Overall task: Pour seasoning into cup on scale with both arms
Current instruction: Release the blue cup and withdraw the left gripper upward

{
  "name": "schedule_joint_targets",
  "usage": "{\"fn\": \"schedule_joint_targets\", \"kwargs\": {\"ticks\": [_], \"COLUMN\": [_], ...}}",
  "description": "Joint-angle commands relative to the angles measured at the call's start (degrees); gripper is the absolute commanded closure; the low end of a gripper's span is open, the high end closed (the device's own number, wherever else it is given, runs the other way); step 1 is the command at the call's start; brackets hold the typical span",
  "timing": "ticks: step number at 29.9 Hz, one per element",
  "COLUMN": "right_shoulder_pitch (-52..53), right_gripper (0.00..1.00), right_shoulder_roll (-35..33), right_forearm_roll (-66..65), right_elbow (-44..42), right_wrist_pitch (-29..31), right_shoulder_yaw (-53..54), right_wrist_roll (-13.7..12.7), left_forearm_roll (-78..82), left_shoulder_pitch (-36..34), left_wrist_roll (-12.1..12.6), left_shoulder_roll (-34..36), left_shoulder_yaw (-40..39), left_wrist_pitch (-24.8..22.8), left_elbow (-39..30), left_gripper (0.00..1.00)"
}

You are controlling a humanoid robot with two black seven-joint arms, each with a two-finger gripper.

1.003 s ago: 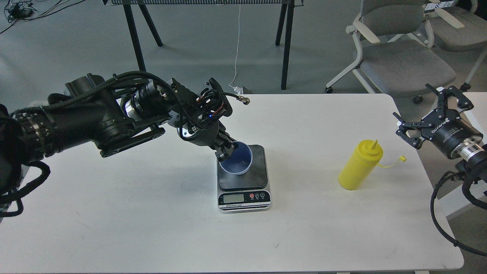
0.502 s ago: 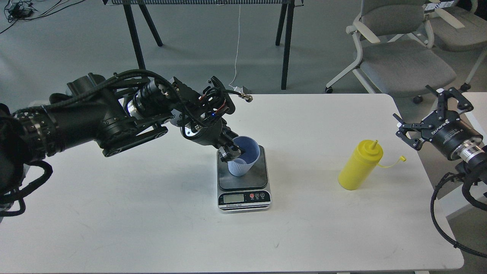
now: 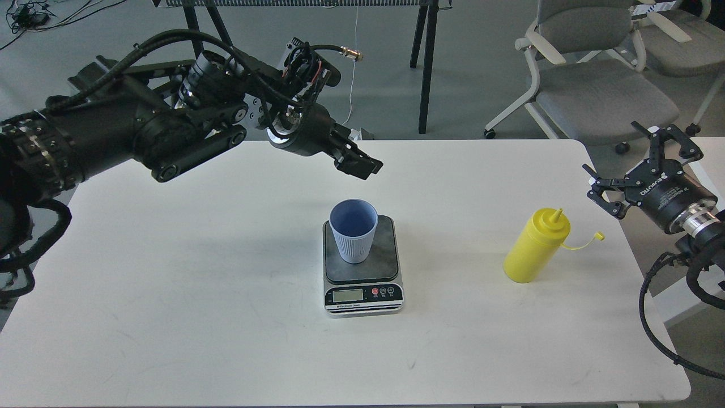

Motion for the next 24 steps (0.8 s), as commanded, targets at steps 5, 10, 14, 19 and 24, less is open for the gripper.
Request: {"fn": "schedule_joint_targets", "kwargs": {"ticks": [5,10,14,19,24], "right_shoulder_pitch": [2.6,-1.2,-9.3,-20.7,-31.5], "right_gripper": [0.01,0.01,0.01,0.01,0.01], "right_shoulder_roll": [-11.0,-22.7,-27.8,-28.1,-27.8], "right_forearm_roll": [3.7,23.8,35.0,38.1,38.2], "right_elbow": [12.6,16.3,16.5,17.5,22.2], "right_wrist_pitch": [0.0,0.0,0.0,0.0,0.0], "right_shoulder_yaw": [5.2,6.4,6.3,6.1,6.0], "right_wrist_roll": [0.0,0.1,0.1,0.0,-0.1], "left_forearm_roll": [-31.5,-48.8,-51.8,-52.3,-52.3], "left_shoulder_pitch": [-0.3,4.9,7.8,13.1,15.6], "left_wrist_roll": [0.0,0.0,0.0,0.0,0.0], "left_shoulder_roll": [8.9,17.3,20.7,22.8,24.2], "left_shoulder_yaw": [-7.8,-9.7,-9.9,-14.5,-16.1], "left_wrist_pitch": [0.0,0.0,0.0,0.0,0.0], "left_elbow": [2.8,3.9,4.6,4.5,4.4], "left_gripper": [0.00,0.00,0.00,0.00,0.00]}}
